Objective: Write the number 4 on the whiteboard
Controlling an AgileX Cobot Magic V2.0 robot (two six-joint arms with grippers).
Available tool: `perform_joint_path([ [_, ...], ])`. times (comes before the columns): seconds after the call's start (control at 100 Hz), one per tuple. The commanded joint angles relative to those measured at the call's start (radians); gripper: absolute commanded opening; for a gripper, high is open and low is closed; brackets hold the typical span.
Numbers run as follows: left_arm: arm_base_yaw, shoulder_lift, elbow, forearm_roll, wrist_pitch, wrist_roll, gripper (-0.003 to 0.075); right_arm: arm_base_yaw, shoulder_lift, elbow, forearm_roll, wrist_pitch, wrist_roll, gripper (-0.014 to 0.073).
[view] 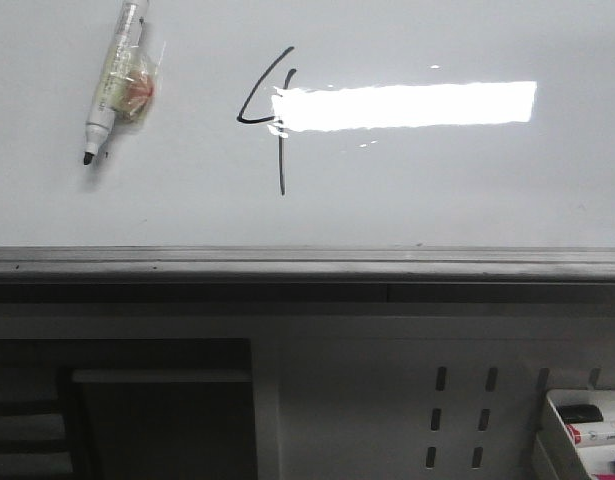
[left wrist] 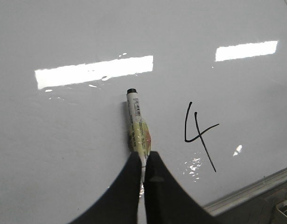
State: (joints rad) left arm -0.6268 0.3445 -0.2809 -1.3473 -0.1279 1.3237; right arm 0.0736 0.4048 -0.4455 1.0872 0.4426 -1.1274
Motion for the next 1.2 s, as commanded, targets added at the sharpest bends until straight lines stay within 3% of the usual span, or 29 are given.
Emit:
perform_joint_path([
  [0.0,0.001,-0.080,0.019,-0.013,-0.003,0.002,-0.0020,-0.004,-0.103,0.060,0.053,-0.086,-0.030,-0.0064],
  [0.28,0.001,-0.278,0.068,-0.040,-0.030,0.002,-0.0020,-0.004,-0.356,0.237,0.130,-0.158,-0.030,-0.0064],
  [1.19,0.001,-0.286,0.068,-0.048,-0.060,0.001,-0.0020,-0.004,-0.368,0.263,0.140,-0.186,-0.030,-0.0064],
])
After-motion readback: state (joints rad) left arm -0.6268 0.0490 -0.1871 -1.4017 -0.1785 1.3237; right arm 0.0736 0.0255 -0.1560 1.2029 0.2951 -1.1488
